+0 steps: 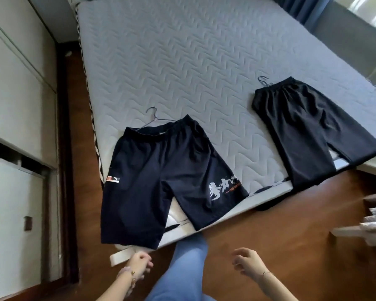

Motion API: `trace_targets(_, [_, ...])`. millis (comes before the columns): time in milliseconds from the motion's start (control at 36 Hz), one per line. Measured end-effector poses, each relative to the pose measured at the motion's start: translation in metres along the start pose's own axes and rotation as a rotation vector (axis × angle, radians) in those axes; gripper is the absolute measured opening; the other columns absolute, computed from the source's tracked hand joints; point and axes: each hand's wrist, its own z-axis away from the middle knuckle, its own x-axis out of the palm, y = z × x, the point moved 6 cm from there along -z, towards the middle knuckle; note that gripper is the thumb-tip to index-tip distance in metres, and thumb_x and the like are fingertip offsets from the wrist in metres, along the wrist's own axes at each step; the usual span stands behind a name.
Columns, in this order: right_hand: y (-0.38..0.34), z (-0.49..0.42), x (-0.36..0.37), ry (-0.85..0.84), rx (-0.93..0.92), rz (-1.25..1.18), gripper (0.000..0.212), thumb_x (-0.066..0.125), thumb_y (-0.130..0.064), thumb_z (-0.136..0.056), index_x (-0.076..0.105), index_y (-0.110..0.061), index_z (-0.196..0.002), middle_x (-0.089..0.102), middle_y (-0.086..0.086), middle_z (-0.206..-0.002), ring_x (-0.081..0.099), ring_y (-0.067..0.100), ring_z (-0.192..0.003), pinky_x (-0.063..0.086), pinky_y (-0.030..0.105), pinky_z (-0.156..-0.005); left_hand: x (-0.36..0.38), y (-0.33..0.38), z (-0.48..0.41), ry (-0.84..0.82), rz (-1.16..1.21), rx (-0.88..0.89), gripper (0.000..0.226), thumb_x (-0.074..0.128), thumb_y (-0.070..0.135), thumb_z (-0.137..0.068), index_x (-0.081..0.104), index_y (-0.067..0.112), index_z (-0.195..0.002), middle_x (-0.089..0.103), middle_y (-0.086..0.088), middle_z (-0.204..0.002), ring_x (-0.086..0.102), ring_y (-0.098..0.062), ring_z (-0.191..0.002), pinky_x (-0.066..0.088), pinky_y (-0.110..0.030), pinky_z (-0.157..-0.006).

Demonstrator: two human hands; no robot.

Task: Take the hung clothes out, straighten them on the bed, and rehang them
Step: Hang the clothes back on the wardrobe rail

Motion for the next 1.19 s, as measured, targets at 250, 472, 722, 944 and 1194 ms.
trace_targets(250, [-0.094,-0.079,-0.058,-0.039,-0.046,0.317,0.019,0.056,-0.006,-0.079,0.068,-0.021,-0.077,0.069,0.000,-0.069,0.064,0.014,-0.064,0.045,0.019,-0.057,-0.038,0.173,-0.079,0.114,0.177,0.100,0.021,0.047,0.008,-0.088,0.058,0.018,-0.072,0.067,-0.004,-0.075,0.058,-0.016,-0.064,0.040,-0.023,-0.054])
trace_targets(472, [-0.204,-0.184,-0.057,-0.090,-0.172,0.513,0.033,0.061,-0.013,-0.066,0.064,-0.045,-0.057,0.060,-0.017,-0.080,0.060,0.015,-0.083,0.051,0.019,-0.080,-0.084,0.272,-0.148,0.237,0.289,0.195,0.020,0.045,0.007,-0.088,0.058,0.020,-0.079,0.068,-0.003,-0.085,0.061,-0.019,-0.078,0.048,-0.032,-0.067])
trace_targets(722, [-0.345,-0.295,-0.091,0.101,-0.383,0.517,0.023,0.056,-0.005,-0.088,0.061,-0.028,-0.090,0.067,0.001,-0.086,0.064,0.024,-0.082,0.044,0.030,-0.067,-0.146,0.354,-0.262,0.517,-0.251,0.360,0.034,0.047,0.006,-0.090,0.052,0.010,-0.123,0.053,-0.008,-0.129,0.051,-0.026,-0.117,0.042,-0.037,-0.100])
trace_targets(944, [-0.377,-0.351,-0.123,0.178,-0.460,0.374,0.022,0.056,-0.002,-0.092,0.063,-0.018,-0.104,0.069,0.013,-0.092,0.063,0.031,-0.091,0.044,0.033,-0.080,-0.167,0.397,-0.325,0.690,-0.557,0.365,0.042,0.042,0.016,-0.094,0.040,0.006,-0.135,0.036,-0.012,-0.144,0.037,-0.032,-0.129,0.036,-0.042,-0.104])
trace_targets(1194, [-0.360,-0.352,-0.124,0.181,-0.435,0.260,0.023,0.056,-0.006,-0.092,0.064,-0.022,-0.106,0.069,0.008,-0.093,0.063,0.027,-0.091,0.051,0.043,-0.089,-0.176,0.405,-0.341,0.626,-0.783,0.290,0.029,0.052,0.037,-0.090,0.050,0.018,-0.111,0.048,-0.008,-0.127,0.042,-0.034,-0.117,0.038,-0.041,-0.093])
